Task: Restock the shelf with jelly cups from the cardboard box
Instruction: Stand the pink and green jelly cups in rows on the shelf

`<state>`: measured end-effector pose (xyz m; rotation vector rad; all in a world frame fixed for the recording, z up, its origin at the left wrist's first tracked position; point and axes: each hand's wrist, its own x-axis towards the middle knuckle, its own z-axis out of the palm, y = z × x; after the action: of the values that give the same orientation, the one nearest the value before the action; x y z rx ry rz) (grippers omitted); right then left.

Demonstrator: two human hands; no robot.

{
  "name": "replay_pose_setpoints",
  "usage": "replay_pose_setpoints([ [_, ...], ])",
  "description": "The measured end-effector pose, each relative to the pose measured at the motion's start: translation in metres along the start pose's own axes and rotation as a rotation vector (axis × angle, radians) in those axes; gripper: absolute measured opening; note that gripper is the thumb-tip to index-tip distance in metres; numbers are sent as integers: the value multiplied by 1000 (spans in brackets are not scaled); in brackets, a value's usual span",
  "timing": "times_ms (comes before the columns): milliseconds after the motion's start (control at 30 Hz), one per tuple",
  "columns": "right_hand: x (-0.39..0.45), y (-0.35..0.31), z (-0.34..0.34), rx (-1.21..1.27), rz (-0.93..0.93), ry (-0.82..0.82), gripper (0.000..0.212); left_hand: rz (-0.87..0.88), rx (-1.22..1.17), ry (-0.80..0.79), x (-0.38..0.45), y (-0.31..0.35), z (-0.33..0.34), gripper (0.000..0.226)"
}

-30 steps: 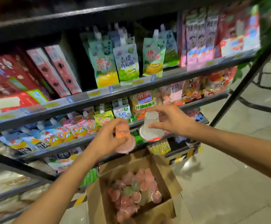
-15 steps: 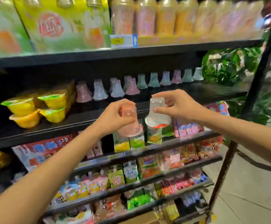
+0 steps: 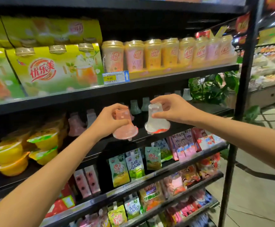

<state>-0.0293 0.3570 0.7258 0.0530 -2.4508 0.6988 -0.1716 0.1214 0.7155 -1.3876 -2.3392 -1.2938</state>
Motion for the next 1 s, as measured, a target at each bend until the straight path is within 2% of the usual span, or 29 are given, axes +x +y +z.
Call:
replay_pose_setpoints([
  [167, -3, 19, 25, -28, 66, 0, 55, -13, 16, -45, 7, -18, 13, 42],
  [333, 9, 31, 41, -4, 77, 7, 64, -57, 3, -21, 19, -27, 25, 42],
  [500, 30, 48, 47, 29, 50, 36, 58, -81, 32, 9, 38, -29, 43, 42],
  [833, 70, 132, 30, 69, 32, 32, 45, -261, 29, 96, 95, -40, 99, 36],
  [1000, 82, 175, 24, 58, 77, 25, 50, -323, 25, 96, 120, -46, 129, 35],
])
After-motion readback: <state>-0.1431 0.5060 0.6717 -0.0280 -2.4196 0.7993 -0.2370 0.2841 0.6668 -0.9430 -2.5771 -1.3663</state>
